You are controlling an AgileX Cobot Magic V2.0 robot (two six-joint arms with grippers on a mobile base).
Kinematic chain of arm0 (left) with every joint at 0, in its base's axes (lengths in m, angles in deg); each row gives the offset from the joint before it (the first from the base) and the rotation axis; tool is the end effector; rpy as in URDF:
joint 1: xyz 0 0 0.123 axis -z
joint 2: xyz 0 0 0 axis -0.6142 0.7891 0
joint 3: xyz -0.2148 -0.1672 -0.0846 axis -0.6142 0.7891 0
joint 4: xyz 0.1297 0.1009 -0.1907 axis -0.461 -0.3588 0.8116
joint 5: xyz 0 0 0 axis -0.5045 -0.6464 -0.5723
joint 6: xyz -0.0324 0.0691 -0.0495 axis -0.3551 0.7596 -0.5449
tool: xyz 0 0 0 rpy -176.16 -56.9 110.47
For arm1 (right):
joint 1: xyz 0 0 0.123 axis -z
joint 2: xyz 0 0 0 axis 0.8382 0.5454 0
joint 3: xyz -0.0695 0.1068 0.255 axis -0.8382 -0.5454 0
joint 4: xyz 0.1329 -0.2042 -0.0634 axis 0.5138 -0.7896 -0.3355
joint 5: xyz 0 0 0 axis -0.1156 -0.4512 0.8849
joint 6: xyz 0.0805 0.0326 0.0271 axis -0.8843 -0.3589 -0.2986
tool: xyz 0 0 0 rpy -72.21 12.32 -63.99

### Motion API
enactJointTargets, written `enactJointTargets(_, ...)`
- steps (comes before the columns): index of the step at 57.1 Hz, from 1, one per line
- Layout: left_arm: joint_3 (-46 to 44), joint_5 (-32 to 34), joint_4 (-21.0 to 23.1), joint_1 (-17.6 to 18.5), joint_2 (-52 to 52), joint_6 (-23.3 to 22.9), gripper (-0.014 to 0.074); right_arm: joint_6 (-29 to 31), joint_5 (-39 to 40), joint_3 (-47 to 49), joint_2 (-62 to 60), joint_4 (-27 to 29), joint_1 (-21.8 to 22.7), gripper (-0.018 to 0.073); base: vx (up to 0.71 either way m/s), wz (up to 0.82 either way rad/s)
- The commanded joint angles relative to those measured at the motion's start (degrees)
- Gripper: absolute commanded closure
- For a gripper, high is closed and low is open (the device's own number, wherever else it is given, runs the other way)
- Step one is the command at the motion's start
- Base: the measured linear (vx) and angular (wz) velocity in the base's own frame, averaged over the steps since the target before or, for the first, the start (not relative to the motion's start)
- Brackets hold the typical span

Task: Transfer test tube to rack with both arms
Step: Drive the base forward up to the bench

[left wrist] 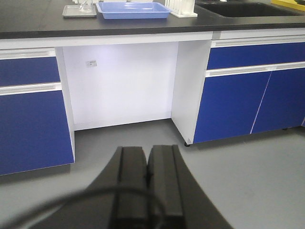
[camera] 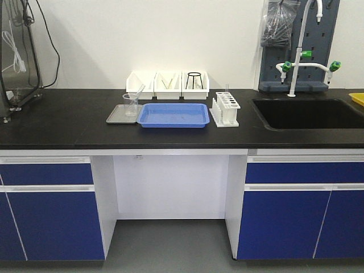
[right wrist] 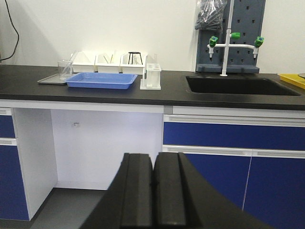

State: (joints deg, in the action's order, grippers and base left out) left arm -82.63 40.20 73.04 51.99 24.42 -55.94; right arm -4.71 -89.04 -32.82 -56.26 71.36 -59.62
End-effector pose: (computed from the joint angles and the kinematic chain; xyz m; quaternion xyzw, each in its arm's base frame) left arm 0.0536 -0.0110 0.1782 0.0521 0.7772 -0.0949 0.6199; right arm 0.0568 0.0028 0.1985 -0.0350 0.7017 -0.0013 0.7117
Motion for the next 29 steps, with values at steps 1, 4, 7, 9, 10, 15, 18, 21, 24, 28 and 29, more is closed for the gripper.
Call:
enactJointTargets(1,-1.6,4.6,0.3,0.0,-0.8,-0.3,0.0601,0.0,4.5,-1.0,-0.5,-0.5,0.3,0.0570,0.00,0.00)
enactJointTargets(4,-1.6,4.6,0.3,0.0,-0.8,-0.3,0.0601,0.0,4.5,-1.0,-0.5,-0.5,0.3,0.0570,0.00,0.00)
enactJointTargets(7,-1.6,4.6,0.3,0.0,-0.8,-0.3,0.0601,0.0,4.5,-1.0,-0.5,-0.5,0.3,0.0570,0.00,0.00)
enactJointTargets(9,-1.6,4.6,0.3,0.0,-0.8,-0.3,0.0601,0.0,4.5,-1.0,-0.5,-0.5,0.3,0.0570,0.00,0.00)
enactJointTargets(10,-1.6,4.6,0.3,0.0,-0.8,-0.3,0.0601,0.0,4.5,-1.0,-0.5,-0.5,0.3,0.0570,0.00,0.00)
enactJointTargets(15,-1.6,4.6,0.3,0.0,-0.8,-0.3,0.0601,0.0,4.5,-1.0,-0.5,-0.5,0.3,0.0570,0.00,0.00)
enactJointTargets(18,-1.6,4.5,0.3,0.0,-0.8,-0.3,0.0601,0.0,4.5,-1.0,-0.5,-0.5,0.3,0.0570,0.00,0.00)
enactJointTargets(21,-1.6,4.6,0.3,0.0,-0.8,-0.2,0.0601,0.0,4.5,-1.0,-0.5,-0.5,0.3,0.0570,0.00,0.00)
enactJointTargets(24,-1.6,4.6,0.3,0.0,-0.8,-0.2,0.0601,0.0,4.5,-1.0,-0.5,-0.5,0.3,0.0570,0.00,0.00)
enactJointTargets(28,-1.6,4.6,0.3,0.0,-0.8,-0.2,0.0601,0.0,4.5,-1.0,-0.5,-0.5,0.3,0.0570,0.00,0.00)
enactJointTargets(29,-1.6,4.6,0.3,0.0,-0.8,-0.2,0.0601,0.0,4.5,-1.0,-0.5,-0.5,0.3,0.0570,0.00,0.00)
